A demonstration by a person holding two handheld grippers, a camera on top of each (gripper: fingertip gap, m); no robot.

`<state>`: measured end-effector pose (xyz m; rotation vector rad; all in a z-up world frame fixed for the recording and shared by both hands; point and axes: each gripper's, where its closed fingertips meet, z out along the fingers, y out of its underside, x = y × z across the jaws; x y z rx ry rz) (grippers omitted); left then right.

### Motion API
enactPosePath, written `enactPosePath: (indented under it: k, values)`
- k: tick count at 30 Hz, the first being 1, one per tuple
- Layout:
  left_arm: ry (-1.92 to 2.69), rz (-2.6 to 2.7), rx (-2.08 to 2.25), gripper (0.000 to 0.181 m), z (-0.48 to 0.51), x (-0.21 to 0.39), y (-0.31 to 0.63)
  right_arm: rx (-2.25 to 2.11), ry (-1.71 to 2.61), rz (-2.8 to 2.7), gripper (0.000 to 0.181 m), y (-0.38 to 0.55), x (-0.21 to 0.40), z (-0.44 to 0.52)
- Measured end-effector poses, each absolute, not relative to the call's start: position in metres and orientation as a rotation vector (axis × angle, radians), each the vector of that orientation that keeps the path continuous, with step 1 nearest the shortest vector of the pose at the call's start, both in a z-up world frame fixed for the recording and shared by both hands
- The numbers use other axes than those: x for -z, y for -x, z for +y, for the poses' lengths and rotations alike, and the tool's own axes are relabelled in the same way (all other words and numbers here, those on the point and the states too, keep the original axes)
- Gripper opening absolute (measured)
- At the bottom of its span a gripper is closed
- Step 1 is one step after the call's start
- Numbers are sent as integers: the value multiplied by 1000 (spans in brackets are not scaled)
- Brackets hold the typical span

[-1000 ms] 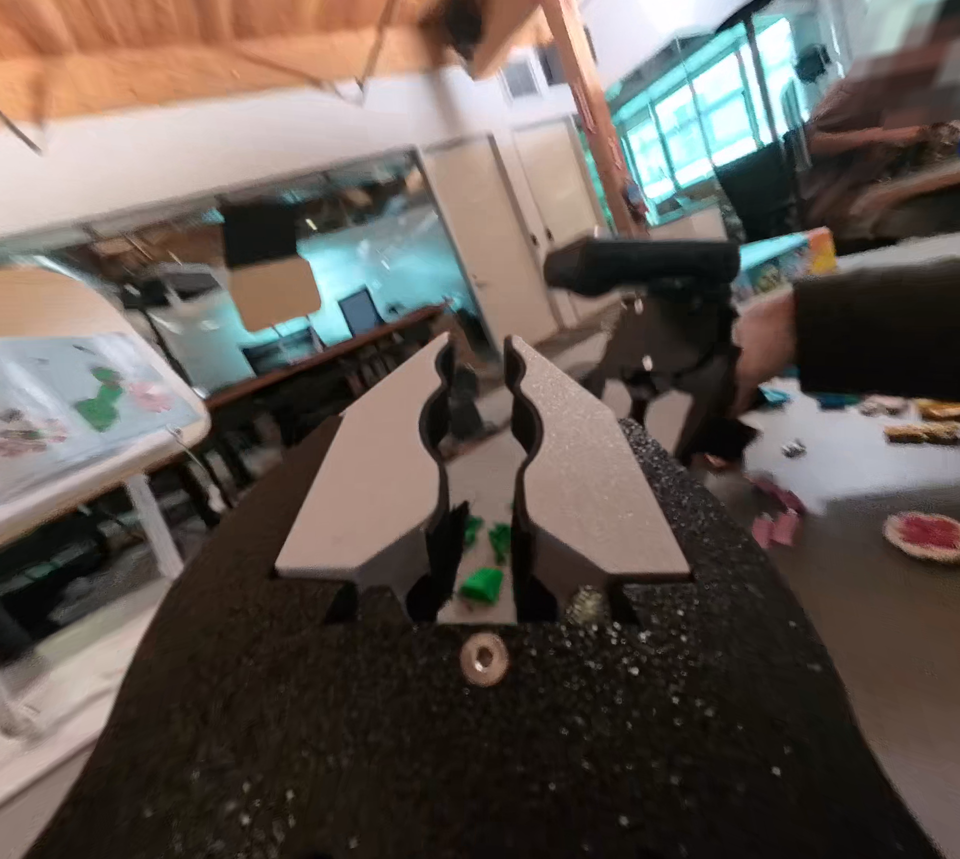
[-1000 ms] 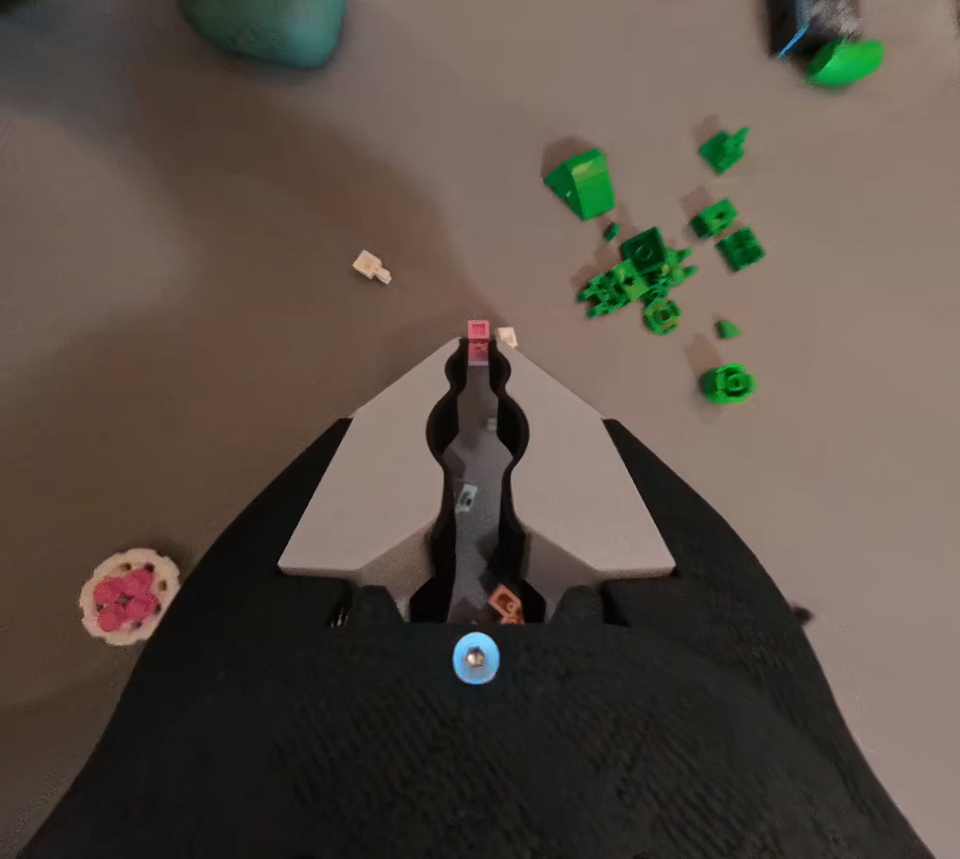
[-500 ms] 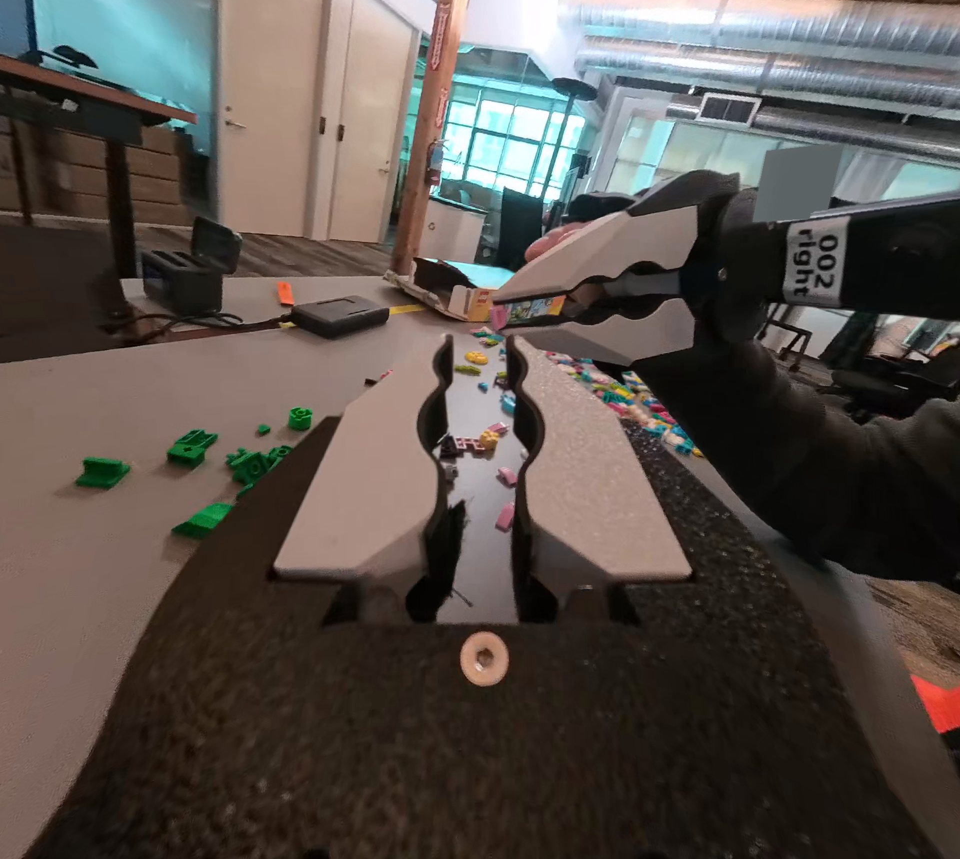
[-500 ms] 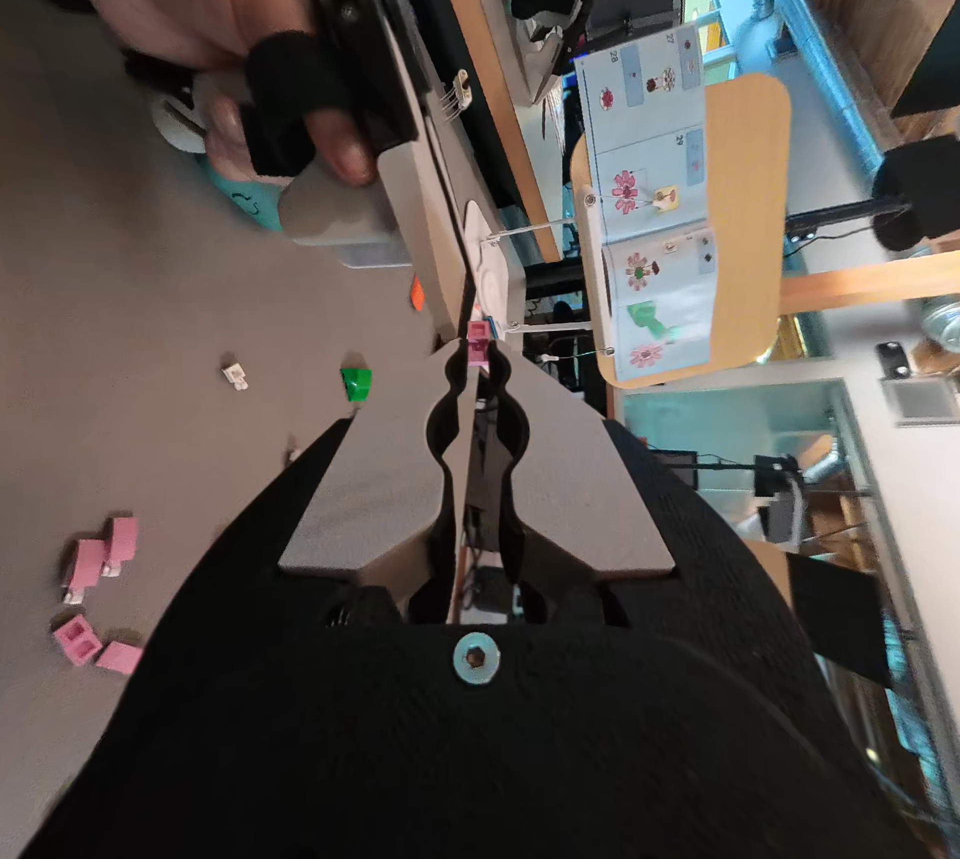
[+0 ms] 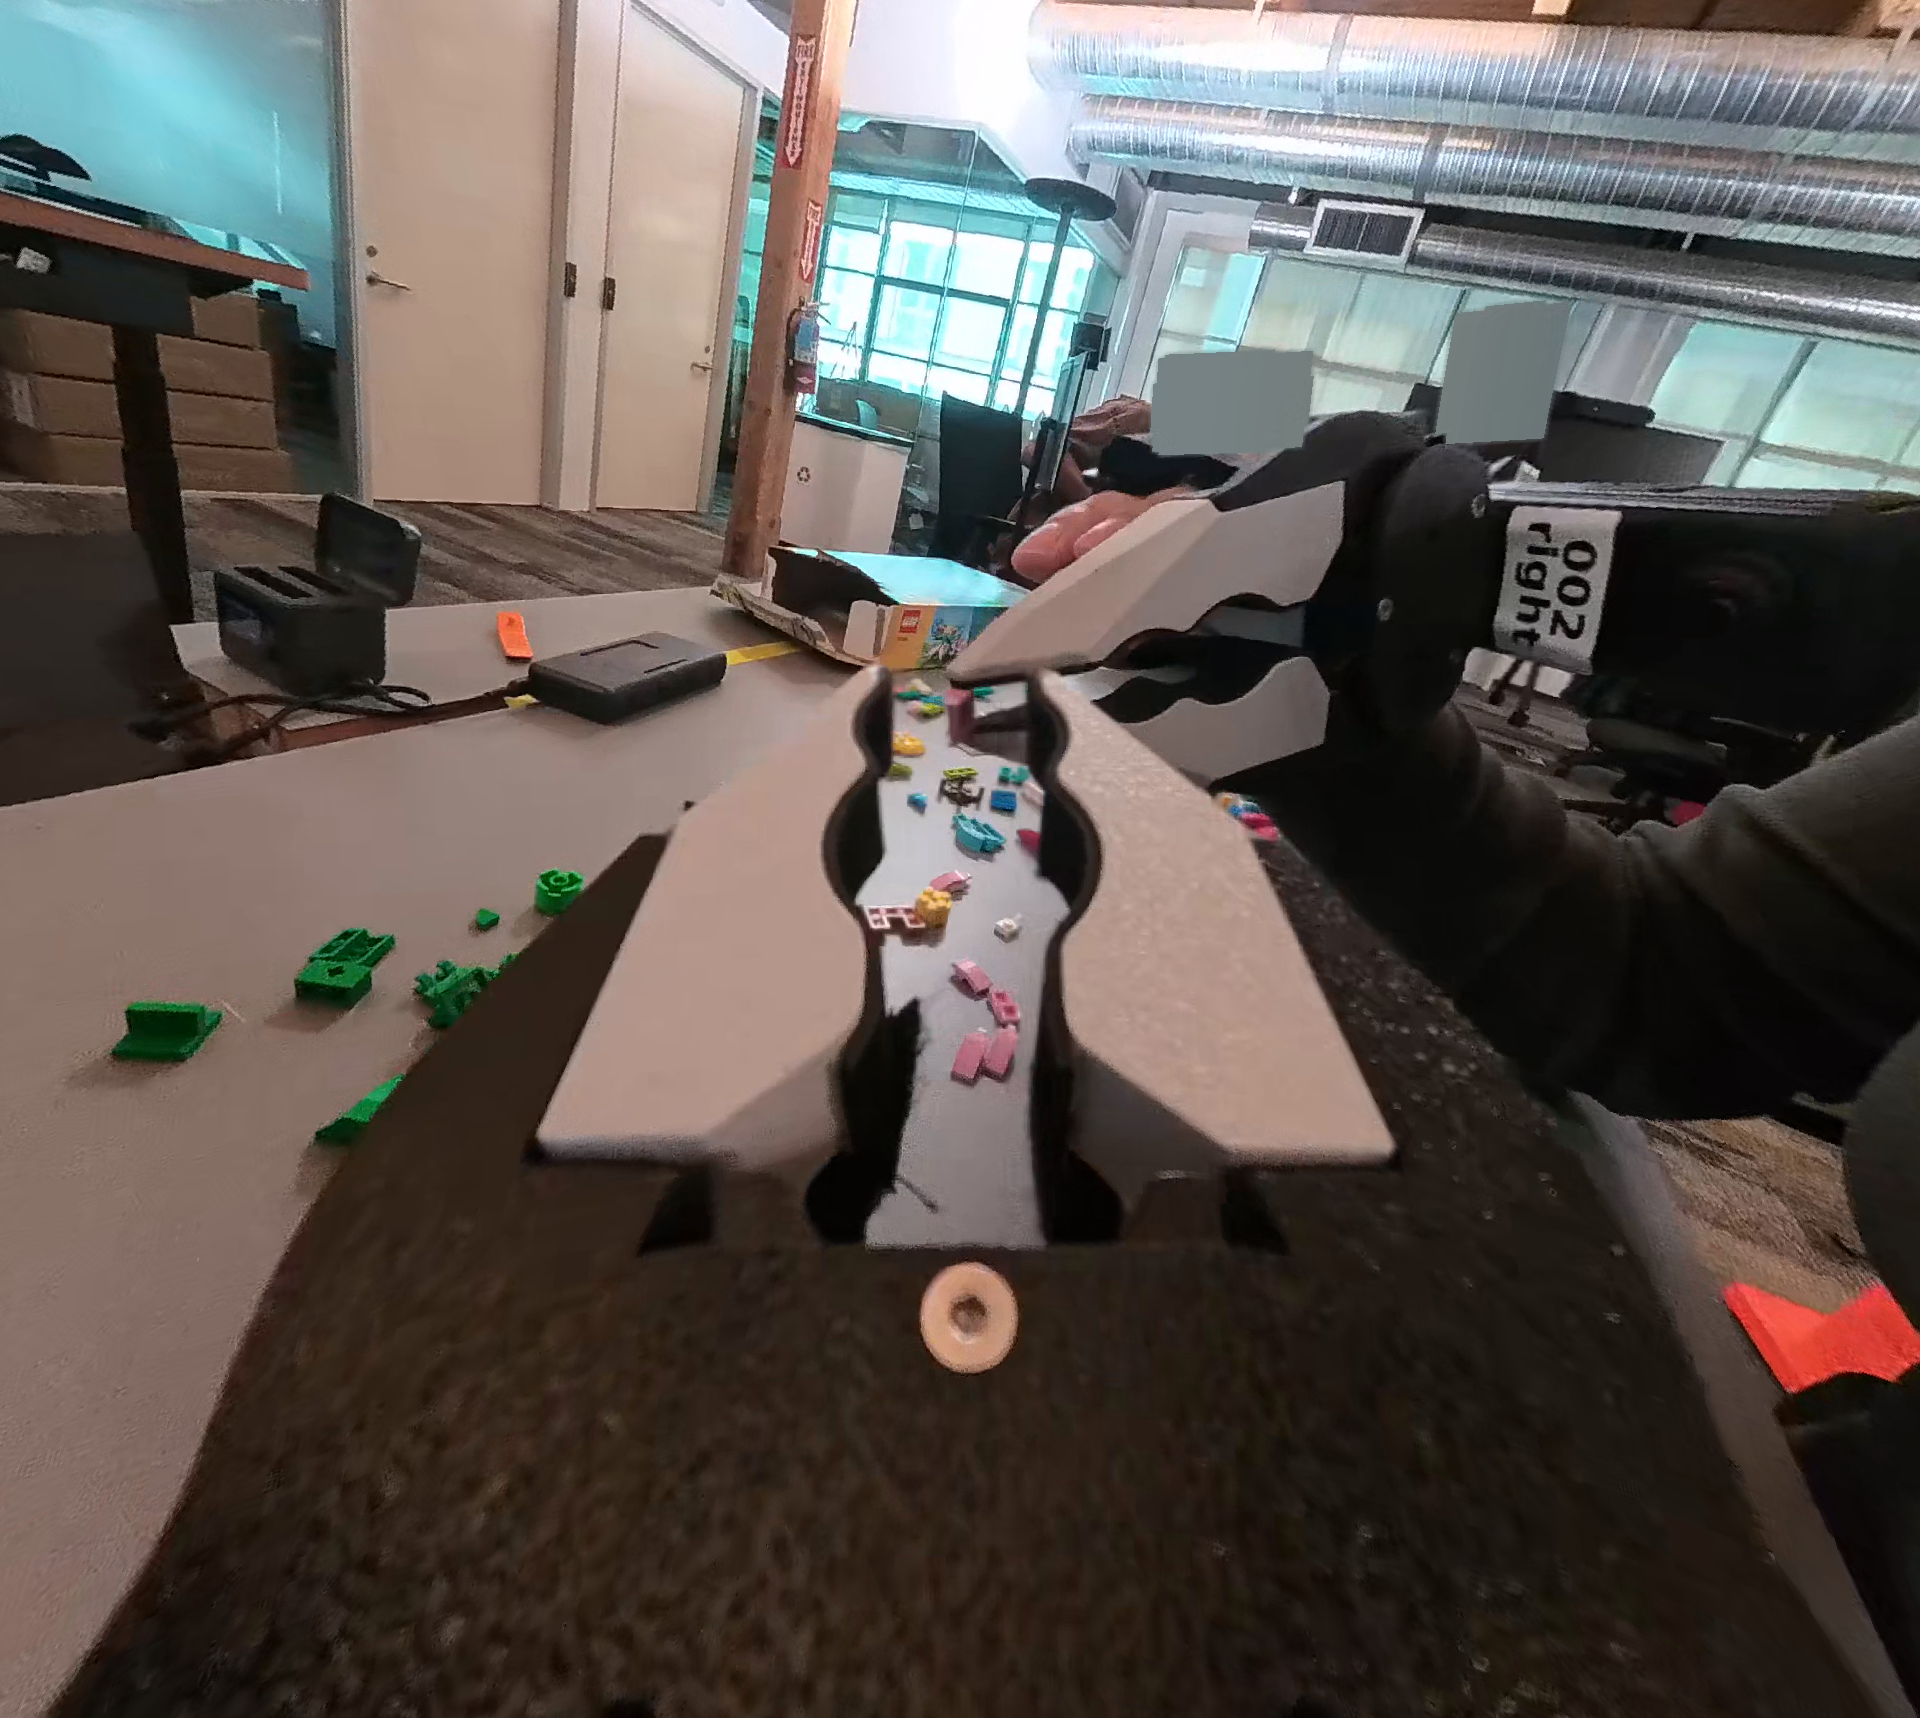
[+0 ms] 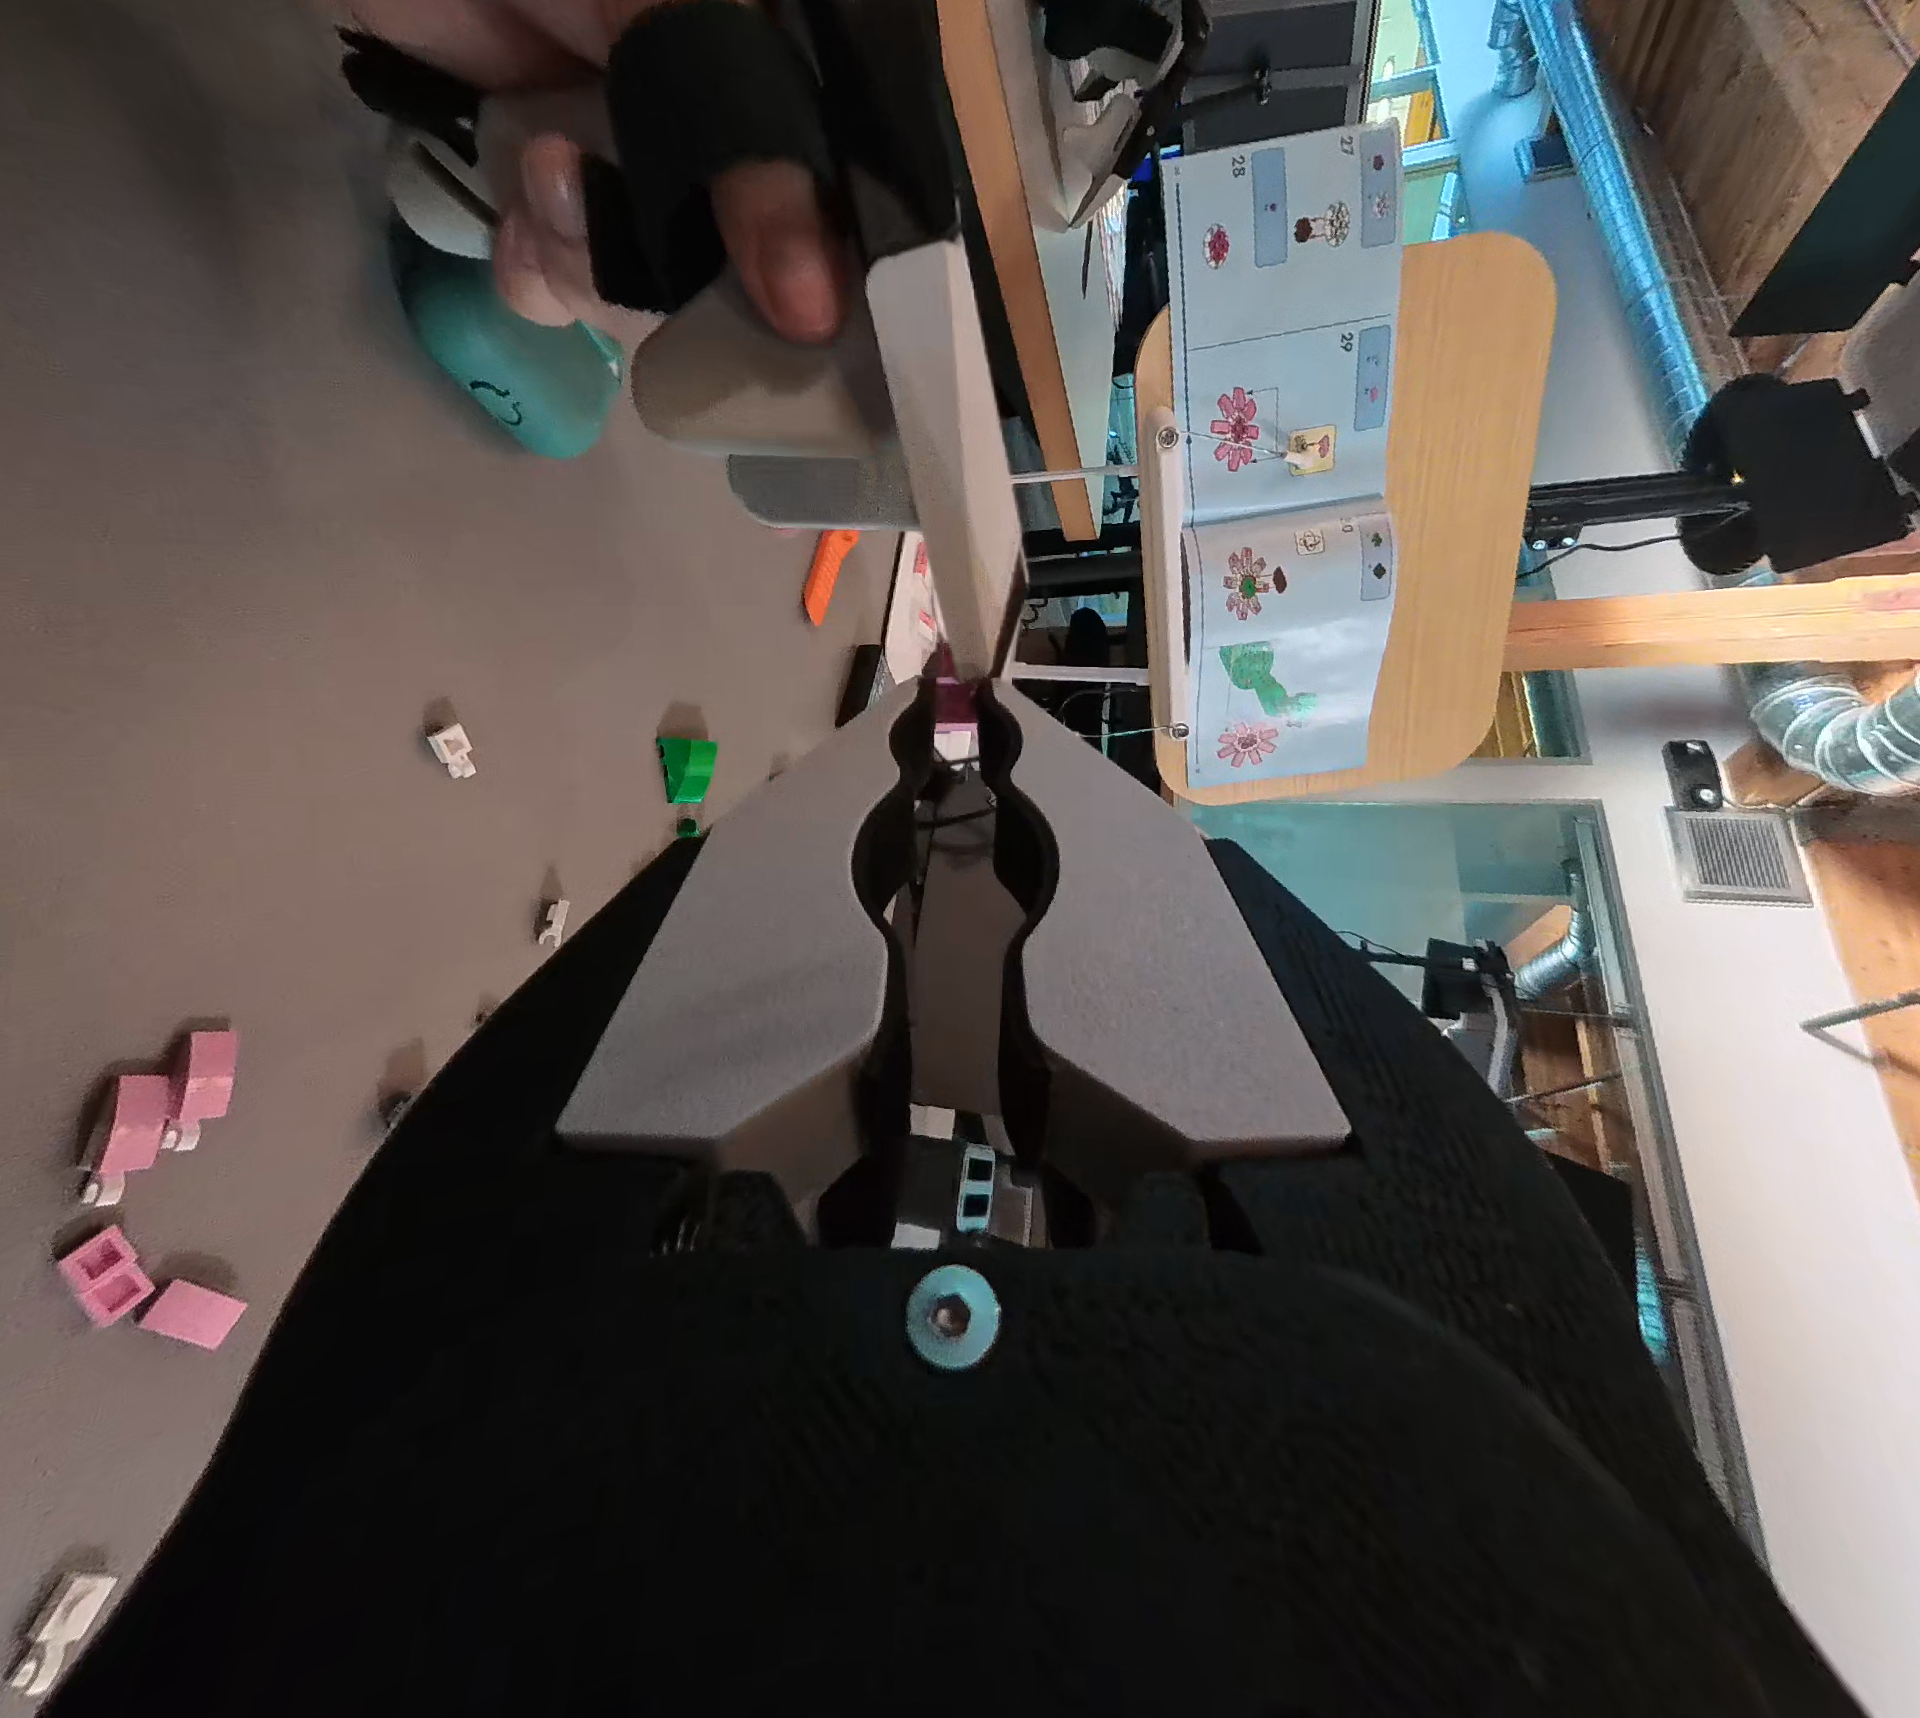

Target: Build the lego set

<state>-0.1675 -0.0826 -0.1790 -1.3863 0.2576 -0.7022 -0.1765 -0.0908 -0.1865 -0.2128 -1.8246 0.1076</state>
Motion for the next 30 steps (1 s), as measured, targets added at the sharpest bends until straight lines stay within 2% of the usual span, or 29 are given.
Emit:
enactPosePath:
  k: [2,3,8,13,16,23,25,30]
  values:
    - [1400,280,710,20,-83,181,164,-112,215,-1822,6,176,185,-91]
    - [1409,289,695,4,-83,182,163,-119,215,-1821,6,176,185,-92]
    - [1347,314,411,2,-84,170,181,-177,440,-1832,14,174,189,-63]
    - [1211,243,40,2,-96,146,222,-543,1134,-2086,11,160,282,-17]
    - [1171,245,-35,2,-101,142,229,-666,1337,-2090,11,160,318,-7]
    - [1167,244,-48,2,-99,144,231,-679,1341,-2072,13,175,336,-4]
    - [1164,244,-52,2,-100,143,232,-715,1344,-2091,6,177,337,-9]
    - [1137,234,-114,2,-102,141,238,-841,1374,-2175,5,169,330,-30]
